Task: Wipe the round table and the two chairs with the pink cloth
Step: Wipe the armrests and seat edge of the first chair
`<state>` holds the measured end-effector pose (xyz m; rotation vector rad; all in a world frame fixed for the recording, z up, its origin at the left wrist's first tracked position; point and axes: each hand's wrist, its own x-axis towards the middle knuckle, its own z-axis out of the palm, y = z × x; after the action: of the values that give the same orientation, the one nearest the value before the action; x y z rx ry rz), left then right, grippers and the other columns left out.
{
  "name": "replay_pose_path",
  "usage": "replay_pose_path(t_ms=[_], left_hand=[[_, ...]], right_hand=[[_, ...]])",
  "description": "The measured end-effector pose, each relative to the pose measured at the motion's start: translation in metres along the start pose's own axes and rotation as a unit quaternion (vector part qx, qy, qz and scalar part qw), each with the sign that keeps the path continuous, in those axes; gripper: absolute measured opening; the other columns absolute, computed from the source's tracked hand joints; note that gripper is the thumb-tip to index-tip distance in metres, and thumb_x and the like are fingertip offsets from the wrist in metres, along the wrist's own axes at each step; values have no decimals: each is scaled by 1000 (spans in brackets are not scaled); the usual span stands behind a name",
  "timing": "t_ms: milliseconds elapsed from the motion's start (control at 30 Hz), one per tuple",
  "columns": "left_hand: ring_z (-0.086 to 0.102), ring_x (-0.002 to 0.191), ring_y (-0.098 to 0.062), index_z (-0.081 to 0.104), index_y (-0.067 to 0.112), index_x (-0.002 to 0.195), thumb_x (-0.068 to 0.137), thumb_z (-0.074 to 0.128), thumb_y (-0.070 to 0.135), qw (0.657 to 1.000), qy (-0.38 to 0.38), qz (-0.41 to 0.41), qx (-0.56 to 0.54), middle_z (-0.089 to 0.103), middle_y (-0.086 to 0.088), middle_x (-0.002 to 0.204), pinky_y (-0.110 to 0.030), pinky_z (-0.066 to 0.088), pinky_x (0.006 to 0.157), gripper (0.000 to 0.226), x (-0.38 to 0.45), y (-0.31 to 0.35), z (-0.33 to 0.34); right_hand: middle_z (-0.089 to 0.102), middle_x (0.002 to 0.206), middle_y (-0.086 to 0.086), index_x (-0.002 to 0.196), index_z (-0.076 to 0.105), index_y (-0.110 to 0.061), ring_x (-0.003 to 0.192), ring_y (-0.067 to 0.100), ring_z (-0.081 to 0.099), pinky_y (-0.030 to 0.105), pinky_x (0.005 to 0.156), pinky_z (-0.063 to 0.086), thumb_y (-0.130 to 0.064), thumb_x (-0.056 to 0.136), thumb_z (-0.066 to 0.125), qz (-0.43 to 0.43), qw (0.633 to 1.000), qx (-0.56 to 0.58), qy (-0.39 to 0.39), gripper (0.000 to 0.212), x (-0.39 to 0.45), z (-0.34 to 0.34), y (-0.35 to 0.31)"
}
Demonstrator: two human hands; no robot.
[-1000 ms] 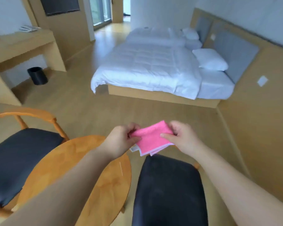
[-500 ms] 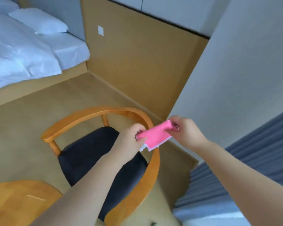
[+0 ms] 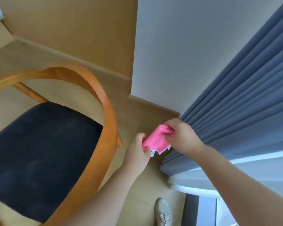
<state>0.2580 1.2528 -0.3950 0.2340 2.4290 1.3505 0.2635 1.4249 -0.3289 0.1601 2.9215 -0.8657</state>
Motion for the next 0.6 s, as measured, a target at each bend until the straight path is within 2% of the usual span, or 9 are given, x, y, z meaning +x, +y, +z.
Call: replay_pose_path(t_ms=[67,133,200,333,400,500,600], left_hand=[[60,100,-16,48,13,126,89,59,11,1000,-5,-25,-10,60,0,114,-30,48,86,39,12,-34,34],[57,101,-12,46,13,128,90,58,13,999,-7,-44,-4,56,3,115,-26,46,88,40,24,-70,61],[56,98,-9,50,17,125,92,56,16,998,-16,-49,25,56,7,111,-20,43,84,34,35,-107,79],[57,89,2,57,28,110,93,53,20,994,-50,-27,92,59,17,97,-11,43,71,19,50,-170,88],[57,83,6,58,33,98,93,54,23,990,-40,-2,134,61,17,90,-8,44,65,12,51,-193,80],[58,74,2,61,32,83,91,56,24,979,4,46,200,63,15,76,-16,49,63,12,43,-217,62],[54,58,-5,61,29,80,93,52,26,964,37,86,248,59,14,64,-21,43,53,16,32,-232,46]], right_hand=[[48,73,-4,73,50,-21,68,19,52,28,59,39,0,74,52,16,1000,3,-18,22,1,33,39],[49,72,-4,71,47,-25,66,19,54,27,56,40,-4,76,53,33,999,10,-32,23,6,68,75],[52,74,-2,72,46,-26,65,19,56,27,54,41,-9,79,55,53,998,26,-37,20,13,104,107],[60,86,4,88,50,-19,67,23,66,42,59,58,-13,87,51,103,986,125,-40,6,36,177,153],[59,88,2,88,49,-19,62,20,67,45,57,59,-14,88,51,108,979,170,-22,6,52,209,165],[57,86,1,91,49,-16,65,19,63,48,61,58,-12,88,48,85,971,220,30,5,77,250,173],[53,93,1,100,47,-9,68,25,65,49,58,59,-8,88,44,62,946,312,58,12,94,281,165]])
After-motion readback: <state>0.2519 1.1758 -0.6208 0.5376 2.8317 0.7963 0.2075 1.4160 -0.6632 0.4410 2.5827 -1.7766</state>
